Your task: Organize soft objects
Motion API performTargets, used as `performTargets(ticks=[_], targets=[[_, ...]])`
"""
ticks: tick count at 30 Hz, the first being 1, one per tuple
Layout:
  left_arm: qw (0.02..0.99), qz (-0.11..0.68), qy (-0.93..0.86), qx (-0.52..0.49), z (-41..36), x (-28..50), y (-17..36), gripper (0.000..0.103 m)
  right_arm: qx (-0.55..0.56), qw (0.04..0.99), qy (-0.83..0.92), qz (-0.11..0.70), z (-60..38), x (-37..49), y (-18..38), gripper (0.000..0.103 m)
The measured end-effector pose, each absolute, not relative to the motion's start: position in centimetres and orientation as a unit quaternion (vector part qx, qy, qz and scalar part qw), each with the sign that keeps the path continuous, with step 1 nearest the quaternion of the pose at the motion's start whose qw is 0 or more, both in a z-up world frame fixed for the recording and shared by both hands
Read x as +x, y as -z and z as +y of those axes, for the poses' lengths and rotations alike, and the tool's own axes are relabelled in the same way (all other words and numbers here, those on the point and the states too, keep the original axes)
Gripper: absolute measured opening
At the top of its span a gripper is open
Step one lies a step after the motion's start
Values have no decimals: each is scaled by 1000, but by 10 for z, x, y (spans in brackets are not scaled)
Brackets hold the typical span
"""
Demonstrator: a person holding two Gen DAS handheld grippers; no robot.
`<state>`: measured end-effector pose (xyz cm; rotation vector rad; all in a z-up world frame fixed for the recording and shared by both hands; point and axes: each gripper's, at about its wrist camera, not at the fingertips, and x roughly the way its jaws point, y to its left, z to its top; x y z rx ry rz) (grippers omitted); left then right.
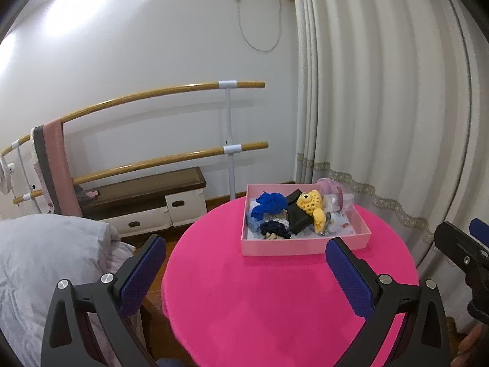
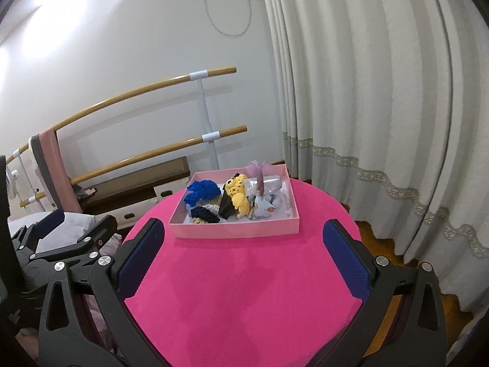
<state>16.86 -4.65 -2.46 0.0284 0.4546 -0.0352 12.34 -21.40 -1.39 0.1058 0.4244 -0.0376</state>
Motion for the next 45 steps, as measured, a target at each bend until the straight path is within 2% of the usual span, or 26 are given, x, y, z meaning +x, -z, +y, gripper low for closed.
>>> performTargets(ticks=[7, 18, 45], targets=[[978, 205, 2, 19, -37, 98, 8, 103, 42, 980, 19, 191, -206, 82, 4, 103], [981, 192, 13, 21, -43, 30, -3, 103, 20, 986, 12, 164, -186, 47, -4, 103], [978, 209, 6, 3, -40, 54, -8, 103, 16, 983, 27, 179, -191, 45, 2, 103]])
